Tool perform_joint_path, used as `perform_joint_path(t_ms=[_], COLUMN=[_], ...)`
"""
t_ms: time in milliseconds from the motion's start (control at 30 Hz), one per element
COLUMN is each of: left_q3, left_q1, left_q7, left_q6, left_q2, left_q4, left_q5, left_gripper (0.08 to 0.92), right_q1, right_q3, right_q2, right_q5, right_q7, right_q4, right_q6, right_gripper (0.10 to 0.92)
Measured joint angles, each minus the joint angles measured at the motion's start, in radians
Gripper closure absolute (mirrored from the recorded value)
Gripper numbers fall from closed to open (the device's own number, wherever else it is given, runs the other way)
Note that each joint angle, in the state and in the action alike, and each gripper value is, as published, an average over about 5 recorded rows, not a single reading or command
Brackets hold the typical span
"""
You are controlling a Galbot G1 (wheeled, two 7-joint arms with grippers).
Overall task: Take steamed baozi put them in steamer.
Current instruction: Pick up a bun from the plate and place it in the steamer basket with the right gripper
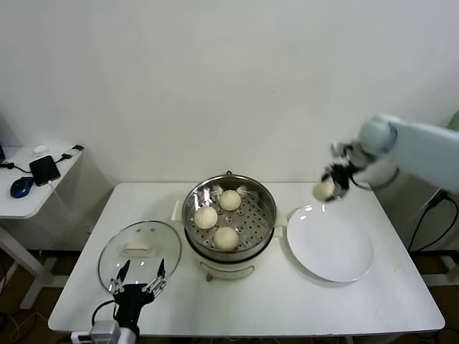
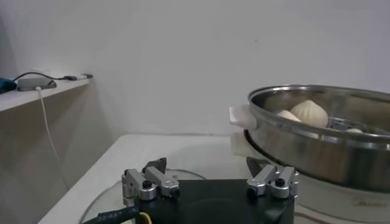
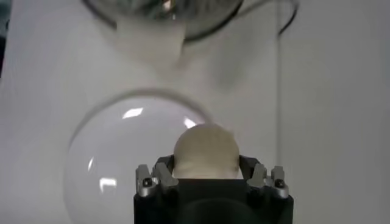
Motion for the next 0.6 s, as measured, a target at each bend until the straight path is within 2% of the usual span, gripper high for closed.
perform_joint_path(t_ms=[267, 600], left_q3=[0.000, 0.000], left_q1=[-0.006, -0.004], left_q7=[0.000, 0.000], left_q6=[-0.003, -0.004], left_q2=[0.005, 0.006], left_q4=[0.004, 0.000], left_q5=[-0.005, -0.012], left_gripper=[0.177, 0.177], right_q1=[0.129, 0.045], right_q3=[-0.067, -0.082], right_q2=[0.126, 0.222], right_q5=[0.210, 0.291], right_q7=[0.089, 0.234], right_q4=[0.165, 0.232], right_q6=[-0.106, -0.231], right_gripper=[0.330, 0.330])
